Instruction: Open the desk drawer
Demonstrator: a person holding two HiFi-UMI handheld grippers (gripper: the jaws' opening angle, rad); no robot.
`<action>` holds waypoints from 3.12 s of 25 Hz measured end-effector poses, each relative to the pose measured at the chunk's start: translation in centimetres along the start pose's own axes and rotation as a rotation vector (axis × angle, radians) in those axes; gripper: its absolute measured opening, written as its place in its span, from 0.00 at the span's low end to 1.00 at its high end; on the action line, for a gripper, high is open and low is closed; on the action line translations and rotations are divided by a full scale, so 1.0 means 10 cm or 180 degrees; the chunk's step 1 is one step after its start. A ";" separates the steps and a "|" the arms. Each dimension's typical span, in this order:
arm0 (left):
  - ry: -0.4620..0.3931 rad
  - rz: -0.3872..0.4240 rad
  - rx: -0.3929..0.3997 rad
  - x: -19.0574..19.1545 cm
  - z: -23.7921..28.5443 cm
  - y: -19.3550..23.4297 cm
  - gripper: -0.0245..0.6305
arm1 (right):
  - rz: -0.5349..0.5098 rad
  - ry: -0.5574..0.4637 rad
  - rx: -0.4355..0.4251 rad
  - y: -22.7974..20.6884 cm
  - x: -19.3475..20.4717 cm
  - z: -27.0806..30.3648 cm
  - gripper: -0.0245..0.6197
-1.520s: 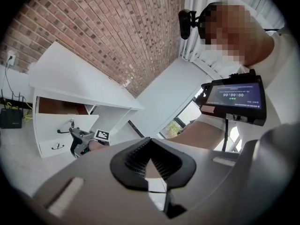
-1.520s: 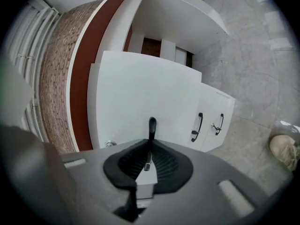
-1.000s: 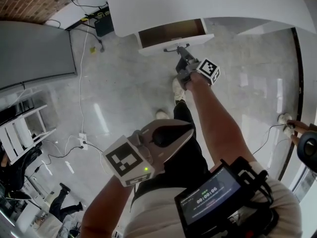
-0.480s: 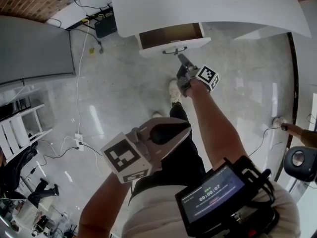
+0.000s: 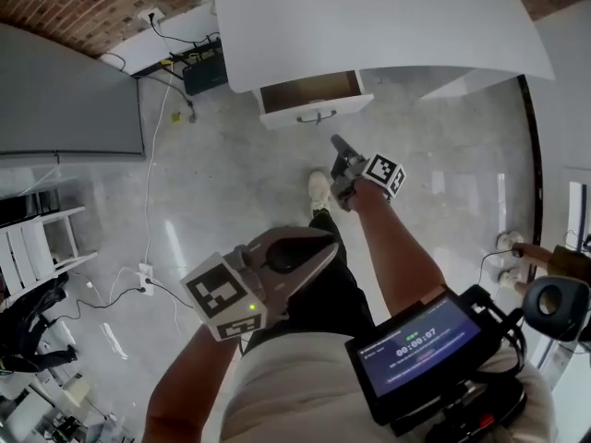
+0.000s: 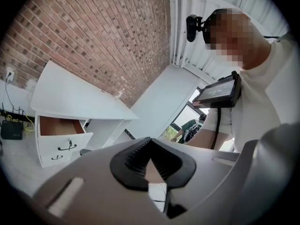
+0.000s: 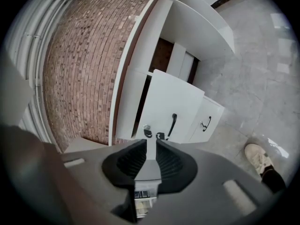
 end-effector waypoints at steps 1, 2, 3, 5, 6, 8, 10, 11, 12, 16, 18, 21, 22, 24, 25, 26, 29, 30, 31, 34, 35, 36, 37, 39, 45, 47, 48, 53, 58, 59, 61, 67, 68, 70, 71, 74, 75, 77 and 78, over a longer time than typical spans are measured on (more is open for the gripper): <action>-0.0016 -0.0004 0.0001 -0.03 -0.03 -0.05 0.04 | -0.0031 0.0023 -0.0010 0.07 0.01 -0.04 0.12; -0.0028 -0.0007 0.0001 -0.05 -0.06 -0.09 0.04 | -0.0066 0.0053 -0.0015 0.14 0.03 -0.08 0.12; -0.0037 -0.0006 -0.0002 -0.07 -0.09 -0.14 0.05 | -0.0103 0.0085 -0.0020 0.21 0.06 -0.11 0.12; -0.0051 0.0007 -0.0010 -0.08 -0.13 -0.25 0.05 | -0.0171 0.0138 -0.0043 0.33 0.11 -0.20 0.11; -0.0059 0.0012 -0.0011 -0.08 -0.16 -0.30 0.05 | -0.0200 0.0154 -0.0061 0.40 0.13 -0.25 0.10; -0.0071 0.0003 -0.0004 -0.08 -0.23 -0.40 0.04 | -0.0266 0.0187 -0.0097 0.54 0.19 -0.34 0.09; -0.0105 -0.0016 0.0022 -0.09 -0.31 -0.50 0.04 | -0.0376 0.0256 -0.0125 0.69 0.26 -0.42 0.09; -0.0125 -0.0021 0.0040 -0.10 -0.34 -0.56 0.04 | -0.0445 0.0303 -0.0138 0.79 0.30 -0.47 0.09; -0.0137 -0.0022 0.0056 -0.11 -0.37 -0.62 0.05 | -0.0516 0.0349 -0.0154 0.88 0.34 -0.52 0.08; -0.0139 0.0012 0.0071 -0.12 -0.52 -0.81 0.05 | -0.0821 0.0500 -0.0246 1.29 0.48 -0.71 0.05; -0.0197 0.0016 0.0080 -0.14 -0.61 -0.88 0.04 | -0.0932 0.0566 -0.0306 1.48 0.57 -0.77 0.05; -0.0314 0.0037 0.0118 -0.22 -0.70 -1.02 0.05 | -0.1046 0.0638 -0.0412 1.75 0.70 -0.88 0.05; -0.0324 0.0068 0.0121 -0.25 -0.71 -1.07 0.04 | -0.1087 0.0665 -0.0445 1.83 0.74 -0.92 0.04; -0.0315 0.0139 0.0119 -0.27 -0.73 -1.15 0.05 | -0.1173 0.0738 -0.0502 1.99 0.84 -1.01 0.04; -0.0311 0.0171 0.0115 -0.28 -0.74 -1.18 0.05 | -0.1210 0.0772 -0.0531 2.06 0.88 -1.06 0.04; -0.0311 0.0197 0.0110 -0.28 -0.75 -1.21 0.04 | -0.1236 0.0801 -0.0561 2.13 0.93 -1.10 0.04; -0.0330 0.0239 0.0101 -0.29 -0.74 -1.27 0.05 | -0.1328 0.0834 -0.0638 2.33 0.98 -1.25 0.04; -0.0340 0.0249 0.0100 -0.30 -0.75 -1.28 0.05 | -0.1389 0.0816 -0.0639 2.39 0.97 -1.28 0.04; -0.0347 0.0259 0.0098 -0.31 -0.76 -1.29 0.05 | -0.1455 0.0796 -0.0628 2.45 0.95 -1.31 0.04; -0.0355 0.0298 0.0085 -0.31 -0.79 -1.32 0.05 | -0.1520 0.0828 -0.0716 2.63 1.04 -1.39 0.04; -0.0358 0.0316 0.0075 -0.30 -0.80 -1.34 0.05 | -0.1545 0.0841 -0.0754 2.68 1.07 -1.43 0.04; -0.0362 0.0333 0.0064 -0.29 -0.81 -1.36 0.05 | -0.1583 0.0849 -0.0775 2.72 1.10 -1.46 0.04; -0.0367 0.0348 0.0052 -0.27 -0.81 -1.37 0.04 | -0.1622 0.0855 -0.0788 2.75 1.12 -1.49 0.04; -0.0369 0.0373 0.0035 -0.24 -0.83 -1.39 0.04 | -0.1672 0.0870 -0.0815 2.78 1.16 -1.54 0.04; -0.0341 0.0404 0.0005 -0.18 -0.86 -1.33 0.05 | -0.1701 0.0913 -0.0925 2.86 1.26 -1.52 0.04; -0.0329 0.0401 0.0004 -0.18 -0.87 -1.33 0.04 | -0.1720 0.0927 -0.0931 2.88 1.28 -1.50 0.04; -0.0321 0.0400 0.0006 -0.18 -0.87 -1.33 0.05 | -0.1754 0.0917 -0.0927 2.90 1.28 -1.50 0.04; -0.0309 0.0393 -0.0002 -0.16 -0.88 -1.33 0.04 | -0.1852 0.0944 -0.0934 2.94 1.31 -1.50 0.04; -0.0293 0.0363 0.0003 -0.13 -0.87 -1.36 0.04 | -0.1936 0.0974 -0.0920 2.97 1.33 -1.53 0.04; -0.0293 0.0356 0.0003 -0.13 -0.87 -1.36 0.05 | -0.1950 0.0979 -0.0917 2.98 1.34 -1.53 0.04; -0.0296 0.0345 0.0001 -0.13 -0.87 -1.37 0.05 | -0.1956 0.0995 -0.0927 2.97 1.36 -1.53 0.04; -0.0283 0.0313 0.0034 -0.12 -0.86 -1.37 0.04 | -0.2009 0.1012 -0.0931 2.98 1.39 -1.54 0.04; -0.0273 0.0312 0.0041 -0.12 -0.85 -1.36 0.04 | -0.2032 0.1010 -0.0921 2.98 1.39 -1.55 0.04; -0.0249 0.0309 0.0058 -0.12 -0.84 -1.36 0.05 | -0.2080 0.0998 -0.0897 2.98 1.38 -1.56 0.04; -0.0235 0.0307 0.0068 -0.12 -0.83 -1.36 0.04 | -0.2096 0.0993 -0.0894 2.98 1.37 -1.56 0.04; -0.0187 0.0304 0.0098 -0.13 -0.83 -1.36 0.05 | -0.2134 0.0989 -0.0884 2.97 1.38 -1.57 0.04; -0.0172 0.0302 0.0109 -0.13 -0.82 -1.36 0.05 | -0.2137 0.0985 -0.0874 2.97 1.38 -1.57 0.04; -0.0146 0.0297 0.0132 -0.14 -0.81 -1.36 0.05 | -0.2128 0.0964 -0.0849 2.96 1.37 -1.57 0.04; -0.0132 0.0293 0.0143 -0.14 -0.81 -1.36 0.04 | -0.2124 0.0952 -0.0837 2.96 1.36 -1.57 0.04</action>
Point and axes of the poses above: the fingertips, and each gripper's own axes: z forward along the fingers, y to its left, x out of its underside, the point moved 2 cm from there along -z, backward along the fingers, and after that the axes turned 4 degrees about y, right-handed, at the moved point
